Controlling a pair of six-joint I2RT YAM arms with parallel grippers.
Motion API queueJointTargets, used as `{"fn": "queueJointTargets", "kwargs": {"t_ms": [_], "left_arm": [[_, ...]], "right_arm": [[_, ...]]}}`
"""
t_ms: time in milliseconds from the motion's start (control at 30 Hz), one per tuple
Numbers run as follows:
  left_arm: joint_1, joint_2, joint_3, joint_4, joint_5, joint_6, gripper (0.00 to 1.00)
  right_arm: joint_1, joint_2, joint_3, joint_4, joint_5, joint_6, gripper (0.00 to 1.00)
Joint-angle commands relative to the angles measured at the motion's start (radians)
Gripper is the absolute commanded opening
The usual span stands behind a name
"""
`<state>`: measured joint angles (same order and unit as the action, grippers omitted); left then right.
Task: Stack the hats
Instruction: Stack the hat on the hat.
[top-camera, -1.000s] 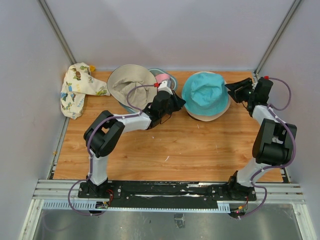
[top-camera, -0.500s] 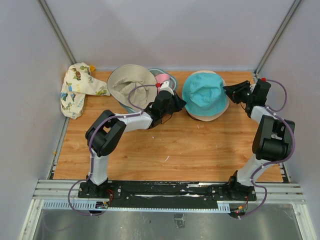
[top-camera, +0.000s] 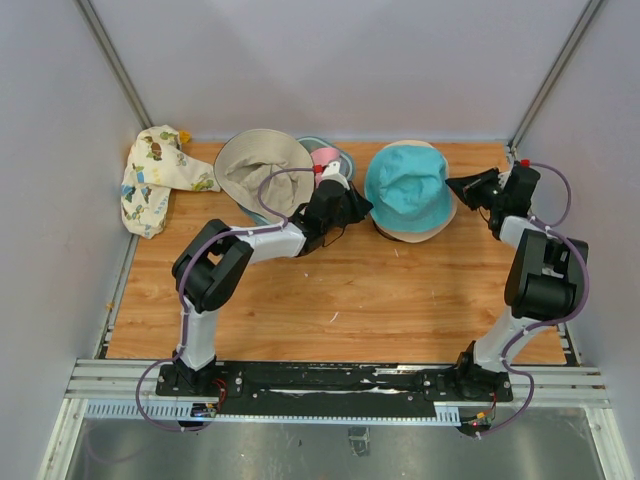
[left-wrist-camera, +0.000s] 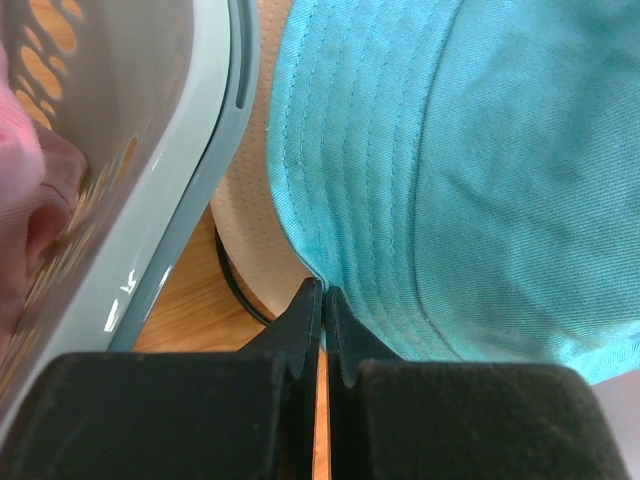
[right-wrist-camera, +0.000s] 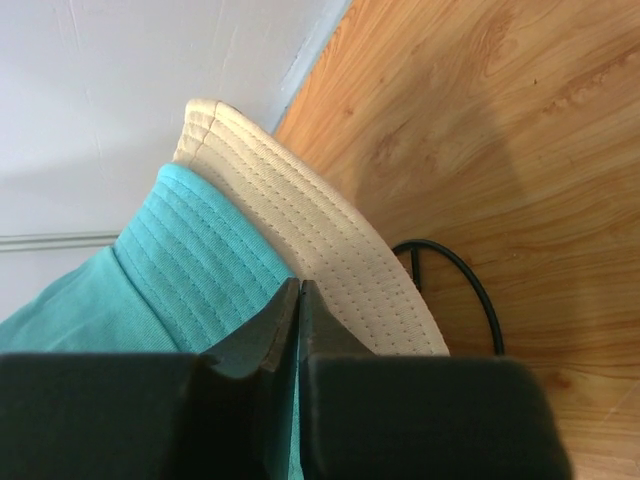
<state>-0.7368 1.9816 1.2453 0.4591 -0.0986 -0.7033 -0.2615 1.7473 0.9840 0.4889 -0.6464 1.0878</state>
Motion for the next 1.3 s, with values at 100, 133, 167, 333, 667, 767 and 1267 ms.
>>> {"fn": "queueJointTargets", "kwargs": {"t_ms": [100,133,167,333,667,767,1267], "left_arm": [[-0.012,0.017,0.015,-0.035,-0.012,0.033,0.01],[-0.012,0.016,0.013,-0.038,-0.015,0.037,0.00],[-0.012,0.014,0.013,-0.039,-0.017,0.039,0.00],[-0.012,0.009,0.033,-0.070,-0.037,0.071,0.00],[0.009,0.016,0.099,-0.147,-0.008,0.118,0.01],[0.015,0.017,0.108,-0.153,0.010,0.126,0.00],[0.065,0.097,0.282,-0.298,0.116,0.190,0.00]], "right_arm": [[0.025,0.020,-0.024,0.028,-0.015,-0.011,0.01],[0.025,0.019,-0.028,0.031,-0.014,-0.011,0.00],[0.023,0.016,-0.031,0.032,-0.012,-0.012,0.01],[0.012,-0.026,-0.019,-0.023,0.010,-0.046,0.23],[0.003,-0.152,0.010,-0.146,0.091,-0.109,0.51],[0.003,-0.162,0.034,-0.142,0.085,-0.097,0.58],[-0.007,-0.027,0.052,0.012,-0.005,-0.072,0.66]]}}
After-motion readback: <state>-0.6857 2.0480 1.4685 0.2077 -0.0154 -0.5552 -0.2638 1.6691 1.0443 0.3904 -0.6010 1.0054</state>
